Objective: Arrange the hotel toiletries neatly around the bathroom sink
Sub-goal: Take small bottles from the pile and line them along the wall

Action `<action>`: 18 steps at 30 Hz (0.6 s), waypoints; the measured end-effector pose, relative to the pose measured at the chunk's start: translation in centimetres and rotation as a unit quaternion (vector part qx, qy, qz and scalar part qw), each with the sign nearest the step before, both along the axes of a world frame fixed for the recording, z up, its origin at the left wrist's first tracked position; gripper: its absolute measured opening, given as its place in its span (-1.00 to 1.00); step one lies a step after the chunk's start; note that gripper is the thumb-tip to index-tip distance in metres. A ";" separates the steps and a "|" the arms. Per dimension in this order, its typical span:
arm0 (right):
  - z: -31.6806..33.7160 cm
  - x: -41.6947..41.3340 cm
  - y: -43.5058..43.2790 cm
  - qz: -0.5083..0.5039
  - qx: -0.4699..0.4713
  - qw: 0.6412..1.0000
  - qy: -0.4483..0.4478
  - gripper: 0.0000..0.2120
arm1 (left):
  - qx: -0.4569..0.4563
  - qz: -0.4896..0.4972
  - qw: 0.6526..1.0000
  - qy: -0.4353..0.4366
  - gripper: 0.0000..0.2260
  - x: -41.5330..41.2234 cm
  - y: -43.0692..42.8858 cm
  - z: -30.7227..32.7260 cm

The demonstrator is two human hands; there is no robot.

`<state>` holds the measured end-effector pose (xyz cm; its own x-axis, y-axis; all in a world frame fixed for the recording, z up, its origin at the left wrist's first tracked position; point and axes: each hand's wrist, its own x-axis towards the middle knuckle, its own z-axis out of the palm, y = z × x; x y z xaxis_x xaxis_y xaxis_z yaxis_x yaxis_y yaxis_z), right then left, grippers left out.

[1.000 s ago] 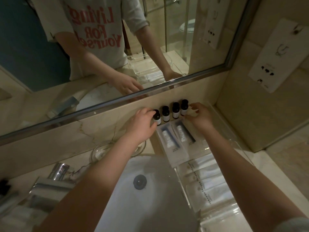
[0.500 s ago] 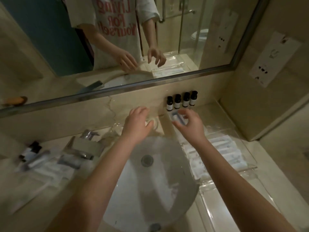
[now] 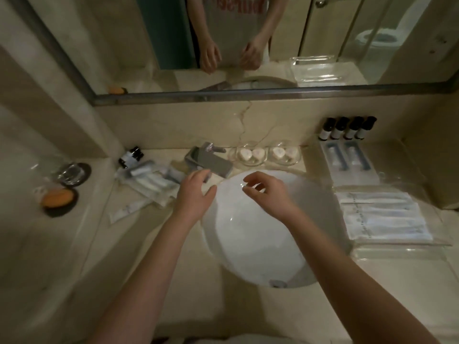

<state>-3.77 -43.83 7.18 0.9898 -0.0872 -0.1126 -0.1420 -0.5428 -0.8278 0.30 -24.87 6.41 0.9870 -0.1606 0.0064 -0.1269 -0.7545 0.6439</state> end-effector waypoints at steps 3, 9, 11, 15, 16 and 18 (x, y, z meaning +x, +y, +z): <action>0.1 1.6 4.2 0.068 -0.007 0.997 0.021 -0.82 | 0.009 0.037 0.999 0.025 -0.58 0.6 4.6 -0.6; -0.4 6.5 12.3 0.169 -0.054 0.984 0.026 -0.69 | 0.037 0.095 0.991 0.084 -0.47 3.6 12.9 -1.4; -0.8 8.3 14.5 0.185 -0.070 0.980 0.033 -0.63 | 0.049 0.110 0.988 0.098 -0.46 5.2 15.4 -1.6; -1.7 12.7 18.1 0.200 -0.101 0.974 0.042 -0.59 | 0.046 0.148 0.981 0.116 -0.45 9.0 19.4 -1.9; -2.1 14.0 18.9 0.204 -0.111 0.972 0.041 -0.58 | 0.046 0.154 0.979 0.122 -0.45 9.9 20.1 -2.0; -2.8 16.7 20.4 0.211 -0.134 0.967 0.047 -0.56 | 0.052 0.163 0.976 0.136 -0.47 11.8 21.0 -2.3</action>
<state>12.94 -23.44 4.38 0.9299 0.2836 -0.2340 0.0708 -0.7627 -0.6429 12.07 -3.86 4.09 0.9491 0.1756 -0.2617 0.2946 -0.7892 0.5389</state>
